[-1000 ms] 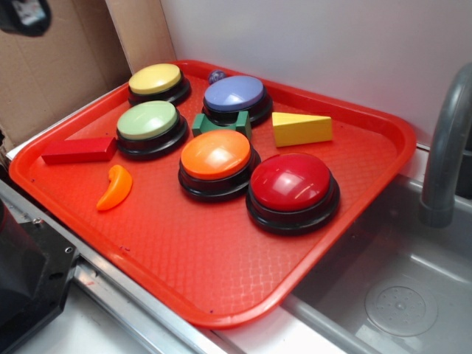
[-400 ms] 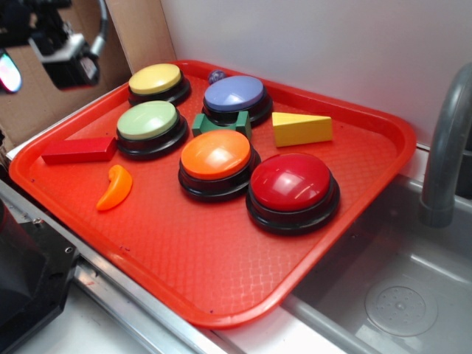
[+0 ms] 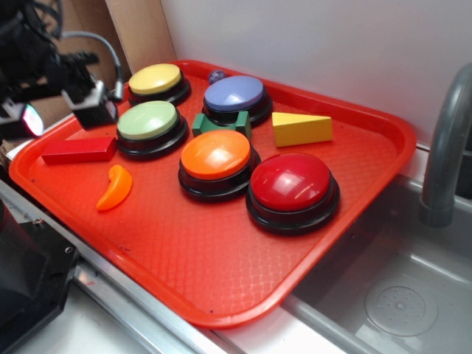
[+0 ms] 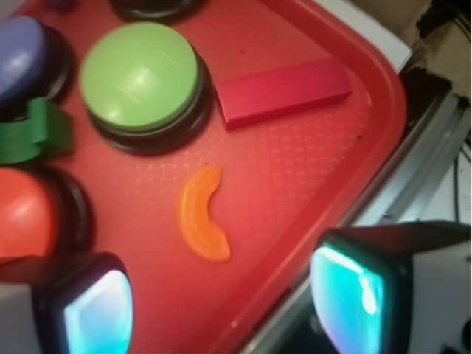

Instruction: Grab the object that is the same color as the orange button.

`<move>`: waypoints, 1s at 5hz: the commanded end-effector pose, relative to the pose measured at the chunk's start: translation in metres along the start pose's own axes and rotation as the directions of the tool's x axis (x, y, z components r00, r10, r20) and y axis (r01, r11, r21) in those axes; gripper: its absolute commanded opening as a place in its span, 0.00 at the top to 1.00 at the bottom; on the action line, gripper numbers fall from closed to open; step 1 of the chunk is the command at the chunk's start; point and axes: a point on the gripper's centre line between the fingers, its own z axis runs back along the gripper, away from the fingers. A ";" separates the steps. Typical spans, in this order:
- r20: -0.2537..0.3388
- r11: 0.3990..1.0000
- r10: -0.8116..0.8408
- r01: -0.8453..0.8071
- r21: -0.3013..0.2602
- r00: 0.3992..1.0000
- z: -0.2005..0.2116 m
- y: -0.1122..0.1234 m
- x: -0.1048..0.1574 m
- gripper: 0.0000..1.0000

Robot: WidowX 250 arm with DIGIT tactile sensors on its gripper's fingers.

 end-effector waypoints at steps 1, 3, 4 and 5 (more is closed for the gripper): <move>0.066 0.995 0.076 -0.080 0.053 0.995 -0.043 -0.007 0.011 0.00; -0.040 0.999 0.042 -0.043 -0.005 0.998 -0.072 -0.011 0.004 0.00; -0.032 0.999 0.047 -0.047 -0.002 0.998 -0.076 -0.011 0.005 0.00; -0.031 0.998 0.056 -0.056 -0.002 0.998 -0.080 -0.011 0.005 0.00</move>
